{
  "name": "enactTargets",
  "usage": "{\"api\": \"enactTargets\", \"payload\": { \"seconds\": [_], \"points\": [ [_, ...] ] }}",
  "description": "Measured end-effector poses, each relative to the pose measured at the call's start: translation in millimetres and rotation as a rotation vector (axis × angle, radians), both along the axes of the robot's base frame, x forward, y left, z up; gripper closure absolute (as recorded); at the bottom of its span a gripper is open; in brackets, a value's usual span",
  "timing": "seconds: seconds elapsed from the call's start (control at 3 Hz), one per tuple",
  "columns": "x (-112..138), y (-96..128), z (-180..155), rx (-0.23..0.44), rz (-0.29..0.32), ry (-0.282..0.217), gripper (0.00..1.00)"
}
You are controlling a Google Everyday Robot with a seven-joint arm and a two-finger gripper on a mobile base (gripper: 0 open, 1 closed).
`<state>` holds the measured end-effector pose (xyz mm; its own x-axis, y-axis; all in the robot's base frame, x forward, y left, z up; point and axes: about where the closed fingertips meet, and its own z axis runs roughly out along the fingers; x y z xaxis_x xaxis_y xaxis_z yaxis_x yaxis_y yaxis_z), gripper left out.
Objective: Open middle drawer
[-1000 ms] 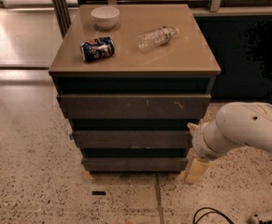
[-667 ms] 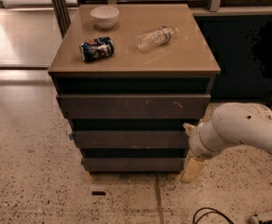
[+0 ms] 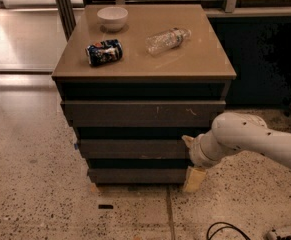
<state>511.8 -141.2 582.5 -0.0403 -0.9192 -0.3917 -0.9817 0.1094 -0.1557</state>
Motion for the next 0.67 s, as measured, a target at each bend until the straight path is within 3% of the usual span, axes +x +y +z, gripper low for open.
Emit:
{"api": "enactTargets", "payload": {
  "seconds": [0.33,0.67],
  "points": [
    [2.4,10.5,-56.2,0.037,-0.021,-0.018,0.00],
    [2.4,10.5,-56.2,0.037,-0.021,-0.018,0.00]
  ]
}}
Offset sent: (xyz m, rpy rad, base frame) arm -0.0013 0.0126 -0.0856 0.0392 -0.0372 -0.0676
